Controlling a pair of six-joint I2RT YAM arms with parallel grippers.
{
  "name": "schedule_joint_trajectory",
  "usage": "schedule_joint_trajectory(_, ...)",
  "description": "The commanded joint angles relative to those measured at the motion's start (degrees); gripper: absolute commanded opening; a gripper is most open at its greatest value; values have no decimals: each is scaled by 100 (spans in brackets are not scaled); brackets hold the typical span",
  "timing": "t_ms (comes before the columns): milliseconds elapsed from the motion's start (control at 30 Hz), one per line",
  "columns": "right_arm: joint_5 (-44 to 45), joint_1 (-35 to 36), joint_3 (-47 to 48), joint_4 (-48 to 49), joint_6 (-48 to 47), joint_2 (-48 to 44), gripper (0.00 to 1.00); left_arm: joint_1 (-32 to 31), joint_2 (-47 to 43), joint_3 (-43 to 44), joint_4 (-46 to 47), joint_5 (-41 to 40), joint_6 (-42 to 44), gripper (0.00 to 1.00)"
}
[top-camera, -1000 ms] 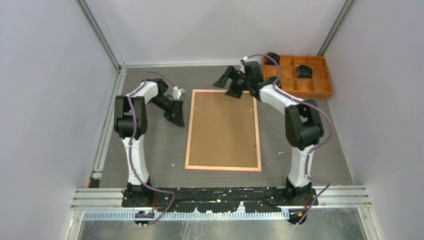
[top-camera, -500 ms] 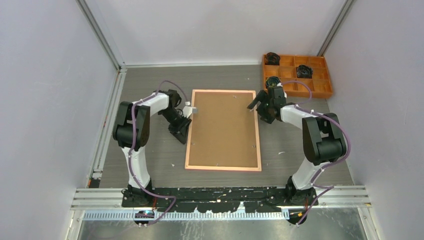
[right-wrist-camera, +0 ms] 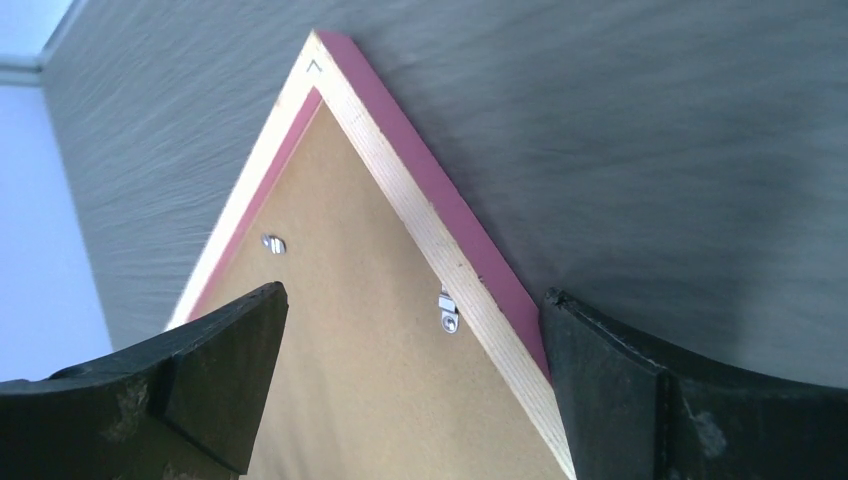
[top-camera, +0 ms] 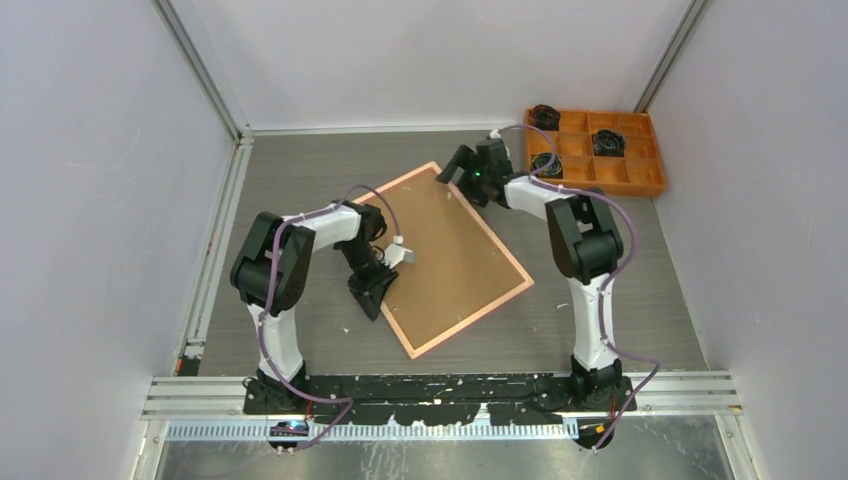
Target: Put the photo into the frame
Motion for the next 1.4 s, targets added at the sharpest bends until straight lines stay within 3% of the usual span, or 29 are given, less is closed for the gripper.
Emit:
schedule_joint_trajectory(0, -1220, 775, 1144, -709, 277, 760, 100, -237, -35, -20, 619, 439, 369, 26)
schedule_joint_trajectory(167, -2020, 1165, 2190, -1011, 166, 1304, 100, -480, 56, 258, 287, 871, 639, 31)
schedule_joint_trajectory(233, -1924, 1148, 2260, -1266, -63, 1261, 100, -492, 17, 427, 24, 1082, 743, 33)
schedule_joint_trajectory(400, -1249, 613, 1615, -1441, -369, 259, 100, -122, -278, 894, -940, 1049, 1183, 39)
schedule_joint_trajectory(633, -354, -65, 82, -1610, -504, -1468, 100, 1271, -496, 2024, -2082, 864, 1828, 42)
schedule_joint_trajectory(900, -140, -448, -1881, -1876, -290, -3370, 100, 3020, 770, 3686, -955, -263, 415, 33)
schedule_joint_trajectory(1000, -191, -539, -2351, -2242, -197, -4010, 100, 3406, 1277, 4122, -823, -238, 56, 30)
schedule_joint_trajectory(1133, -373, -634, -2964, -2784, -114, -4789, 100, 3525, 1528, 3885, -643, -370, 39, 25)
schedule_joint_trajectory(1367, -1286, -623, -4116, -2658, 485, -5418, 100, 3518, 1538, 3060, -178, -578, 63, 18)
